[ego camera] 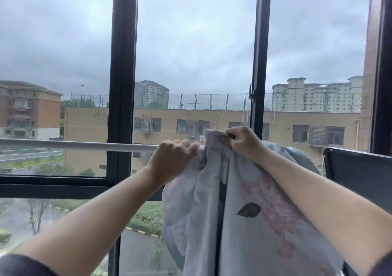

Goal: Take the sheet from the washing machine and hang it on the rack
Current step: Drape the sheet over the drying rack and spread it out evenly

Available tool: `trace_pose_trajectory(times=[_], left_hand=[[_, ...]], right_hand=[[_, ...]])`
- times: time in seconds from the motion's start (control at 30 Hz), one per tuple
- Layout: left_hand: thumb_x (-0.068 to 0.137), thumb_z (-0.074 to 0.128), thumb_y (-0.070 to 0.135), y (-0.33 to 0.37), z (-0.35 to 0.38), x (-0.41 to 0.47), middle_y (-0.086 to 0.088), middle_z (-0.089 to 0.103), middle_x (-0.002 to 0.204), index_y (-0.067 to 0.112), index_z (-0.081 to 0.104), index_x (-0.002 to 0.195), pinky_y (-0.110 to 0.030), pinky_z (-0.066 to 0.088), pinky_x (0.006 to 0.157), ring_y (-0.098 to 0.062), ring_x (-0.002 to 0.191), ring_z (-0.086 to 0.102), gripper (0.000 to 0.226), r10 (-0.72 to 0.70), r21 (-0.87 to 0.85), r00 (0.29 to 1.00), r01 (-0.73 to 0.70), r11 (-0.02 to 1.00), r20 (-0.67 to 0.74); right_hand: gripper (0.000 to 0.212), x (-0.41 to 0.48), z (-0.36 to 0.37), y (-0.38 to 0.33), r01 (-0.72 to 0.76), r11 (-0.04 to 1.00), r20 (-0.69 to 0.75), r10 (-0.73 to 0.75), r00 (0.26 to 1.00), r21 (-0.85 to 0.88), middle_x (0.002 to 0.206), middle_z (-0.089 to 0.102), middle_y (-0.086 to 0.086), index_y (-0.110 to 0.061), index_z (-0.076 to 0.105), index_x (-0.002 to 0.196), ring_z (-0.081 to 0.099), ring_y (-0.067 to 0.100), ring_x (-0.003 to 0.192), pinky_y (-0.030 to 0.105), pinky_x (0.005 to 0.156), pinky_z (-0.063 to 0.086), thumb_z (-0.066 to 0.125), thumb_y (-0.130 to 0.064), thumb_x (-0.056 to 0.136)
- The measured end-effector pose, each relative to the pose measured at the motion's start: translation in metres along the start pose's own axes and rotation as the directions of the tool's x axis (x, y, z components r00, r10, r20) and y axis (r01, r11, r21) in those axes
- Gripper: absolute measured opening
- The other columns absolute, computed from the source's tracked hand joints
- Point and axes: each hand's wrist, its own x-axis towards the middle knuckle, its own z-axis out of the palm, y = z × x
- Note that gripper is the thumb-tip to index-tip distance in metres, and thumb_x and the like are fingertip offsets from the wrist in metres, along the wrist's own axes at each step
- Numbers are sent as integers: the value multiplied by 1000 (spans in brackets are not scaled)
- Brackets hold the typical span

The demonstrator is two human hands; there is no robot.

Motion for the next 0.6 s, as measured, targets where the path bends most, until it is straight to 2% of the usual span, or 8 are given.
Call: trace_pose_trajectory(times=[0.07, 0.13, 0.3, 0.33, 0.4, 0.5, 0.53, 0.6], left_hand=[[80, 71, 14, -3, -9, 19, 1, 59, 55, 15, 63, 75, -26, 45, 37, -20, 42, 59, 9, -59, -66, 997, 56, 996, -45], [86, 60, 17, -7, -19, 45, -3, 67, 67, 16, 63, 82, -32, 50, 50, -26, 57, 67, 5, -135, -57, 991, 136, 989, 25], [92, 46, 23, -42, -9, 127, -5, 69, 100, 19, 62, 104, -31, 42, 68, -28, 92, 66, 20, -347, 221, 912, 299, 928, 221], [93, 46, 21, -51, 0, 130, -6, 68, 105, 18, 63, 106, -32, 45, 72, -27, 97, 65, 22, -439, 256, 846, 372, 892, 302], [95, 46, 20, -60, 16, 116, -6, 63, 119, 15, 62, 116, -33, 46, 85, -25, 109, 60, 27, -549, 354, 621, 420, 836, 560], [95, 49, 17, -55, 38, 81, -5, 57, 117, 9, 56, 124, -30, 45, 95, -21, 108, 54, 31, -474, 348, 225, 435, 830, 851], [94, 50, 16, -55, 37, 77, -4, 55, 106, 8, 57, 121, -28, 45, 89, -19, 100, 53, 29, -435, 312, 156, 493, 812, 887], [91, 50, 19, -55, 32, 77, -2, 56, 94, 10, 63, 111, -27, 44, 76, -16, 85, 53, 25, -346, 195, 203, 528, 827, 916]], right_hand=[[35, 1, -8, 5, -41, 980, -75, 56, 996, 193, 58, 38, -4, -4, 48, 56, 35, 6, 59, 28, 57, 28, 61, -18, 87], [37, 2, -16, 10, -89, 914, -116, 146, 983, 396, 65, 46, 3, 4, 57, 67, 41, 14, 66, 29, 60, 32, 62, -28, 85], [28, 9, -28, 18, -90, 717, -170, 282, 944, 691, 59, 53, 0, -9, 60, 65, 49, 13, 57, 25, 56, 43, 57, -12, 93], [27, 10, -30, 22, -97, 715, -154, 277, 948, 693, 59, 53, 0, -10, 60, 66, 50, 12, 57, 24, 55, 43, 57, -13, 93], [23, 11, -29, 27, -132, 759, -77, 233, 969, 637, 63, 54, 1, -7, 62, 71, 49, 13, 61, 25, 58, 43, 58, -15, 92], [28, 14, -19, 28, -174, 858, 53, 170, 984, 482, 63, 62, -7, -16, 71, 68, 53, 4, 62, 18, 61, 44, 59, -11, 92], [34, 14, -16, 27, -183, 879, 74, 168, 983, 441, 61, 62, -11, -21, 73, 63, 53, 1, 60, 15, 60, 43, 59, -11, 92], [40, 15, -12, 24, -206, 891, 106, 178, 978, 405, 57, 59, -15, -28, 73, 58, 49, -1, 57, 15, 59, 40, 59, -14, 93]])
